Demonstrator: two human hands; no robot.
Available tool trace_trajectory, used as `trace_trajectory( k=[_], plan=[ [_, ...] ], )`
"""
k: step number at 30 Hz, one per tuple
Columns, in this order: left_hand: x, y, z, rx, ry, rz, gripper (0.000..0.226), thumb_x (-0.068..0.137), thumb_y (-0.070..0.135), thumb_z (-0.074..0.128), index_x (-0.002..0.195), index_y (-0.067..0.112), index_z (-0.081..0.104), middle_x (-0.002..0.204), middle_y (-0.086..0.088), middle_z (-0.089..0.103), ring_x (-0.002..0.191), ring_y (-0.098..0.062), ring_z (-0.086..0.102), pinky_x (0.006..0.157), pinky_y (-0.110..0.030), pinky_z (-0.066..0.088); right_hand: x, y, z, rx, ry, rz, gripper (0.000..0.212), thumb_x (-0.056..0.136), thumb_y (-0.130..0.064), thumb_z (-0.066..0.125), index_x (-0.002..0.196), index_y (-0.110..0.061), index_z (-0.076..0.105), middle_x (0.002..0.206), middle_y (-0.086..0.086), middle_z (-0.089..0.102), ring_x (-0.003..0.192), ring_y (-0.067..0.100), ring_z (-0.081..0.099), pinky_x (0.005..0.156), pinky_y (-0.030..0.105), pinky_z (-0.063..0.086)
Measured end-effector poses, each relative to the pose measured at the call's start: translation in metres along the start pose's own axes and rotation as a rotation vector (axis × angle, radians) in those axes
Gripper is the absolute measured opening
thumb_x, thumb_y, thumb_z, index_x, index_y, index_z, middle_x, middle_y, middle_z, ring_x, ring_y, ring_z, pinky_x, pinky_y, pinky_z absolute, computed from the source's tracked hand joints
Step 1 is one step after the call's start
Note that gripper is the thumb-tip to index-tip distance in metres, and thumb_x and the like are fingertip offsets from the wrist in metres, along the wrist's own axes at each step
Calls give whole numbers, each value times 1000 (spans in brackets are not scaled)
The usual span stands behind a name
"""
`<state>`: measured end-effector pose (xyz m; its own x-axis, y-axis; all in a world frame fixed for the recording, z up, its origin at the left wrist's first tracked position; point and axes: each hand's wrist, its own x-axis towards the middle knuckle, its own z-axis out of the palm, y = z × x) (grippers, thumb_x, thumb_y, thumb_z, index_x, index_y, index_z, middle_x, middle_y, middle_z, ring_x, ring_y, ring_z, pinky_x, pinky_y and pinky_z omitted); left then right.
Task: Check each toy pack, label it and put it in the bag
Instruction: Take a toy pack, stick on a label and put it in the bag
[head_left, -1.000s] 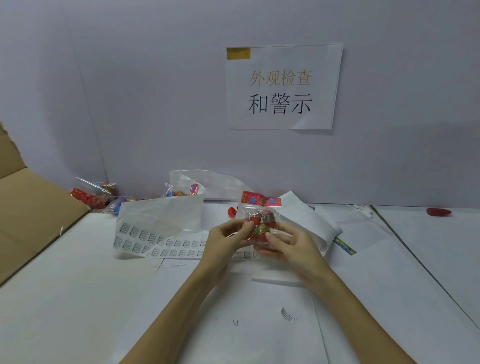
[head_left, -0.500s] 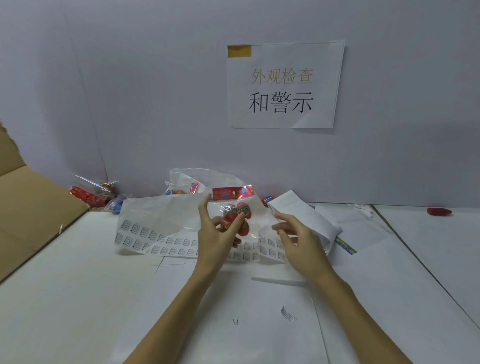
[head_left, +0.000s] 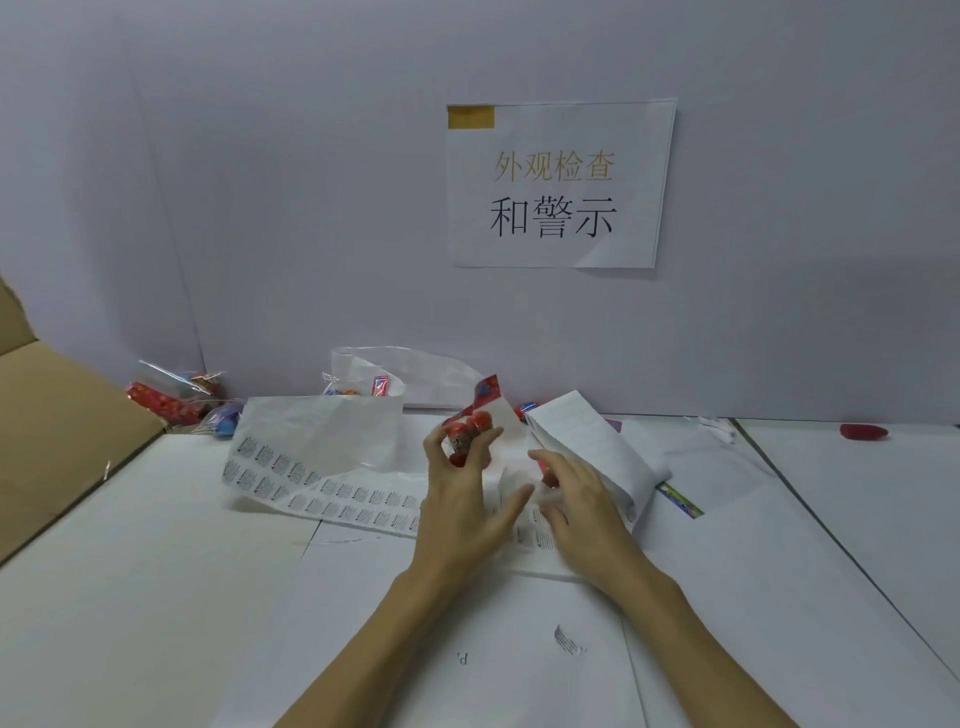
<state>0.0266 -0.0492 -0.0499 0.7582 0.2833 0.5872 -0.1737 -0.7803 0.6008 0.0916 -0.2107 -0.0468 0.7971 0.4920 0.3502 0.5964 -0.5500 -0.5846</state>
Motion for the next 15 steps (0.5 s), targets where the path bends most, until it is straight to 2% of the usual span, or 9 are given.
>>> trace_trajectory(
  k=[3,5,8,9,11,12,13,15],
  plan=[
    [-1,-1,3,-86,-82,-27,69,82,11,82,141,30,51,140,6,20,102,-2,58,98,-27,55,0,-7,1,54,59,11,42,101,-4,60,138,-23,58,106,-4,62,100,13,58,93,28,51],
    [1,1,3,-193,-77,-73,74,79,-4,78,137,34,51,137,2,23,103,1,57,97,-25,54,0,-8,-2,49,77,36,41,100,-4,61,136,-23,58,106,-5,65,99,13,62,85,19,49],
    [4,1,3,-305,-30,-145,74,81,-6,76,132,42,50,133,3,26,110,16,50,96,-8,48,4,-7,-12,134,149,108,45,99,7,56,137,-16,56,116,0,67,110,17,62,89,17,43],
    [5,1,2,-341,-11,-180,72,83,-4,76,132,43,51,134,5,26,113,17,49,98,-8,48,5,-6,-16,192,192,149,46,98,12,52,136,-13,56,120,2,66,114,18,60,93,18,42],
    [8,2,2,-393,3,-256,69,86,0,77,133,44,53,137,6,27,125,1,51,105,-25,53,7,-3,-25,289,263,241,46,97,16,46,133,-11,57,127,4,65,120,19,59,96,16,43],
    [9,3,2,-406,5,-278,68,87,1,77,134,43,53,139,7,28,130,-11,50,107,-34,54,7,-1,-28,305,288,264,46,98,17,44,131,-12,58,129,4,64,119,18,59,92,9,43],
    [9,4,2,-414,7,-280,68,88,1,77,135,43,53,141,8,28,132,-19,50,107,-39,54,7,1,-30,302,304,270,44,99,16,43,127,-14,59,128,3,64,115,17,59,82,2,43],
    [9,7,1,-433,14,-250,67,89,0,76,134,45,54,142,9,27,135,-23,50,105,-41,55,7,4,-30,281,268,278,41,103,10,41,122,-21,60,122,3,64,99,16,63,60,2,43]
  ],
)
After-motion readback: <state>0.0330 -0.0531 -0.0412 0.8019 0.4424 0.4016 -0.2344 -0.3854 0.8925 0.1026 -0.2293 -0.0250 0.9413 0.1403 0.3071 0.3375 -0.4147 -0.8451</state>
